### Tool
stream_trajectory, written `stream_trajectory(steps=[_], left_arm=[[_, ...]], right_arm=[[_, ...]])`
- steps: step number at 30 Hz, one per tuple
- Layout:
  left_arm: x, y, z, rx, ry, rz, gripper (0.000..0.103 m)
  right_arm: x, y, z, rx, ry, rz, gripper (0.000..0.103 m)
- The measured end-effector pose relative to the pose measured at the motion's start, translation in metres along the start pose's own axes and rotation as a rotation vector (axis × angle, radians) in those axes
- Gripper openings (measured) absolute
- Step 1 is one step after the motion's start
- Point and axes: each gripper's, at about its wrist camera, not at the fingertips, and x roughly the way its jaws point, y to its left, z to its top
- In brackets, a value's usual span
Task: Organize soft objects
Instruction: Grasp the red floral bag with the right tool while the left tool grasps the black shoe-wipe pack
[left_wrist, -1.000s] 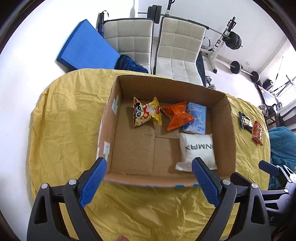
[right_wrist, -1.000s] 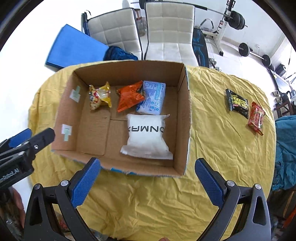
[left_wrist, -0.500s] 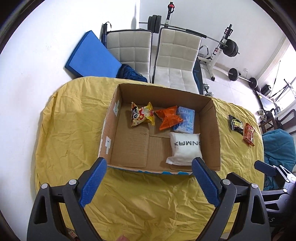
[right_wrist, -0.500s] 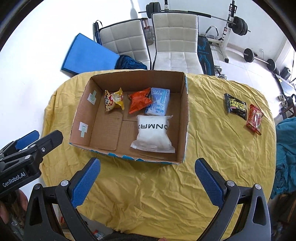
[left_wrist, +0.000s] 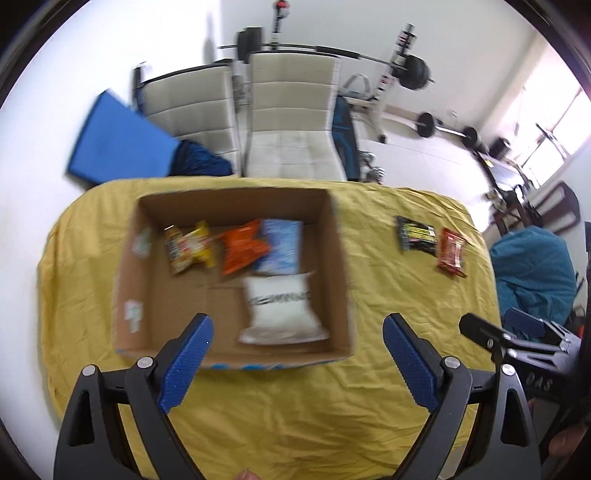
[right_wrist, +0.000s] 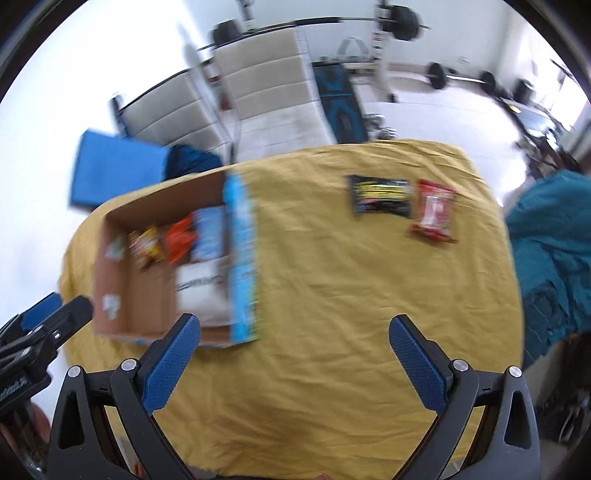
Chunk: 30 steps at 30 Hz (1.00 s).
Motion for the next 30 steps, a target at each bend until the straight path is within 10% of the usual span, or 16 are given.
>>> stream_trajectory(steps=[14,22,27,30], left_arm=[[0.13,-0.149,0.08,0.098,0.172,-0.031,0.094],[0.226,-0.188,0.106,0.089,0.291,0.028,0.094],[0.268,-0.209,0.119,0.102,0.347,0.043,0.094],[0.292,-0.22,0.128,0.093,0.39,0.029,0.094]], right_arm=[[0.139,-0.227,0.109,0.28,0.152,-0.058,0.103],[0.261,-0.267,0.143,0.311,0.323,-0.034,0.1],[0.279,-0.264,0.142,0.222,0.363,-0.076,0.053],[0.272,-0.272,0.145,0.194,0.368,-0.078,0.051]])
